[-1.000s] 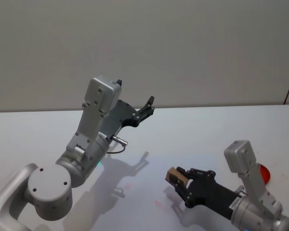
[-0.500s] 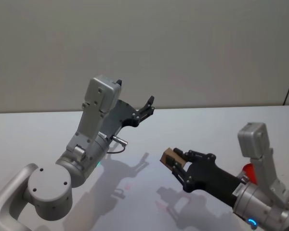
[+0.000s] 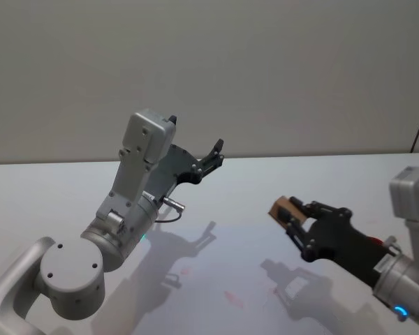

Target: Use the one hand to pick up the stamp and affix it onto the A4 paper.

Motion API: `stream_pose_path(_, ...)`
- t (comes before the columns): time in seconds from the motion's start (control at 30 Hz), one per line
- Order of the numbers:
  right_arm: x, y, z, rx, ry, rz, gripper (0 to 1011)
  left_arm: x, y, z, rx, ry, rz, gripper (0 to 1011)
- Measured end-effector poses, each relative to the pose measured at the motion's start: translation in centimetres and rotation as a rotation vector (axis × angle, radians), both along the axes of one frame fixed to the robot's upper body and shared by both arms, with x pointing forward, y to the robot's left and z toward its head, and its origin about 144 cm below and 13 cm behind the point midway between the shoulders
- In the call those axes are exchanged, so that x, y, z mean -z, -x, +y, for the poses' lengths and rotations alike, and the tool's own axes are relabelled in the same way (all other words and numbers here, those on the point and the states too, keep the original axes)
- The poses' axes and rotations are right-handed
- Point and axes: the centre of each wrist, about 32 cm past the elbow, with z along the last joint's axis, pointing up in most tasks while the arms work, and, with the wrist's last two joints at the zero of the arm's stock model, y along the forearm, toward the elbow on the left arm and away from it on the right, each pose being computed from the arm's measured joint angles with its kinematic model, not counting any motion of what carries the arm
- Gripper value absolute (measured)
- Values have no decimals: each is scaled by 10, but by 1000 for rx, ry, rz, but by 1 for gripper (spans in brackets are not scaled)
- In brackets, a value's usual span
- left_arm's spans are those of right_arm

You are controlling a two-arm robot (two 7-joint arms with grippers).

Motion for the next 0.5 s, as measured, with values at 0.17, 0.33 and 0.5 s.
stream_pose_path(0.17, 1, 1, -16, 51, 19, -9, 219, 0, 0, 0, 0, 0, 0, 1001)
stream_pose_path(0.33, 7, 3, -36, 113, 49, -14, 219, 0, 0, 0, 0, 0, 0, 1001)
stream_pose_path(0.5, 14, 5, -51, 161, 78, -11, 219, 0, 0, 0, 0, 0, 0, 1001)
